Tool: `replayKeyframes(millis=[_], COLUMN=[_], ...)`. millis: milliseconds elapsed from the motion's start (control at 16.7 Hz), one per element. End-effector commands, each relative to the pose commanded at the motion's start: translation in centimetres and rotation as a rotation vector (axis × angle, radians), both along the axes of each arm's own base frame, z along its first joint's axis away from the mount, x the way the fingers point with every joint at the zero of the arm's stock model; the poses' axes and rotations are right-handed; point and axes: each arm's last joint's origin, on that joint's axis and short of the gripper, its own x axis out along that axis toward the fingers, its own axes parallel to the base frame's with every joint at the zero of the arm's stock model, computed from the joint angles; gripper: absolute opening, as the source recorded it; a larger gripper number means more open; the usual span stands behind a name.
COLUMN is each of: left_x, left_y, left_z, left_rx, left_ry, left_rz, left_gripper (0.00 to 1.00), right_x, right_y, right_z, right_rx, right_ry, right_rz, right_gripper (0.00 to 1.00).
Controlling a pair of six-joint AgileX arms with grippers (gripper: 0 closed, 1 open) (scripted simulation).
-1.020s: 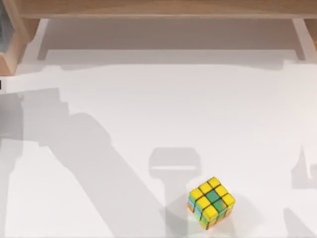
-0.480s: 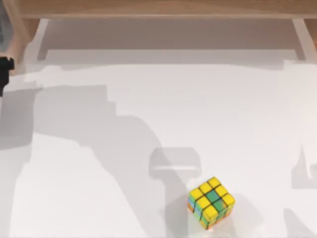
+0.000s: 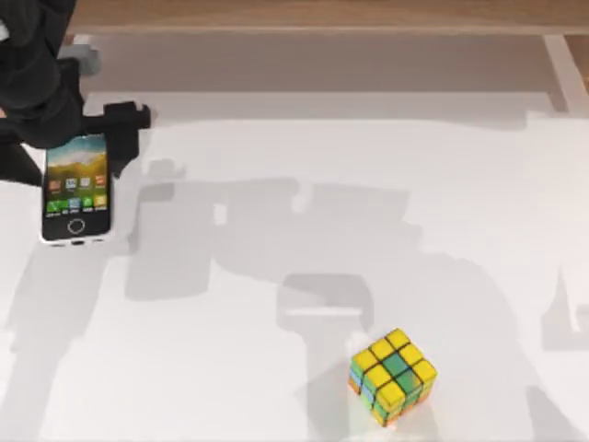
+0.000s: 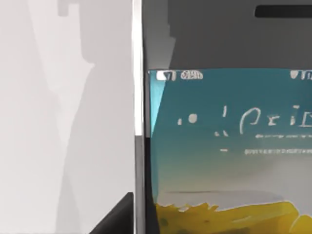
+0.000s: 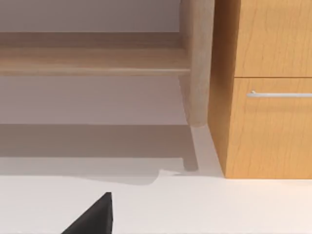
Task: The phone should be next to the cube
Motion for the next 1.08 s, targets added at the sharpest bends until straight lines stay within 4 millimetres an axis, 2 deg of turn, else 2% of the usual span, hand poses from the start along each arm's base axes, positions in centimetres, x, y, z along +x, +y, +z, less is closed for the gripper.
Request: replayKeyframes(millis=[300,540,840,1080], left_x=[-5.0,-9.7,-14.6,-16.4], left_y=[-7.7,-12.2,-15.4,-16.4], left_z=[0.2,-0.3,-1.0,-1.3], left_rx=[-0.015,-0.009,0.014,0.028], left_ry=[0.037,0.078,0.12,0.135], left_rz=[-0.049,-0.085,-0.117,-0.128], left_gripper=[0.0,0.0,0.0,0.0], right_x=[0.0,0.0,0.0,0.0], right_y=[0.0,0.0,0.0,0.0], right_z=[0.0,0.0,0.0,0.0], right_rx=[0.0,0.0,0.0,0.0], right_ry=[0.0,0.0,0.0,0.0], right_rz=[0.0,0.0,0.0,0.0], right_gripper=[1.0,1.0,1.0,1.0])
